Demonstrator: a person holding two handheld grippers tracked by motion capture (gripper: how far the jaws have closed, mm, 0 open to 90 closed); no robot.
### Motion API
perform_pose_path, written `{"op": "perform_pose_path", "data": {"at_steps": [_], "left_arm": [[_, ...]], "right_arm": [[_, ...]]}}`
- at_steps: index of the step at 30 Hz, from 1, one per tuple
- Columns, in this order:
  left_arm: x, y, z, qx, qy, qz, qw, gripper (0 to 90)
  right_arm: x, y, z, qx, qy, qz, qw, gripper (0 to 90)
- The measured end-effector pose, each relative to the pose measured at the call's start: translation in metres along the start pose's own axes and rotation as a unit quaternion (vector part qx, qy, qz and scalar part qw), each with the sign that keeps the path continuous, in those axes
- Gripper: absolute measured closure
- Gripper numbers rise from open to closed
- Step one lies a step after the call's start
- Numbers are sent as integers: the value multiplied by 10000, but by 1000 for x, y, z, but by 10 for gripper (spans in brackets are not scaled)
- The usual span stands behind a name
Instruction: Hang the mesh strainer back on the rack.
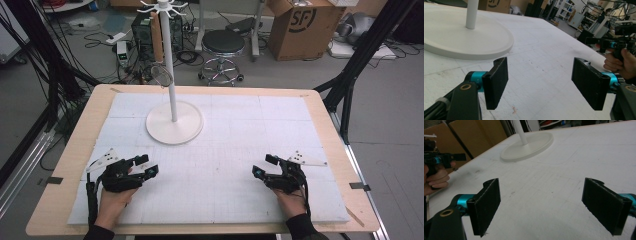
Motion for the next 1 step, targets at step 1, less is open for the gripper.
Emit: {"op": "perform_pose_path", "data": {"at_steps": [1], "left_arm": [[1,0,0,-14,-18,6,10000,300]], "right_arm": [[0,0,0,8,18,8,10000,148]]}}
Point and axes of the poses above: each handheld gripper's, and its own axes: y roughly backward along the jaws, z roughly out of its underside, x roughly to its right, the point moved 4 cm from there along -y, roughly forward along the jaws, and after that the axes turned 10 degrees about -x, right-handed, at the moved point
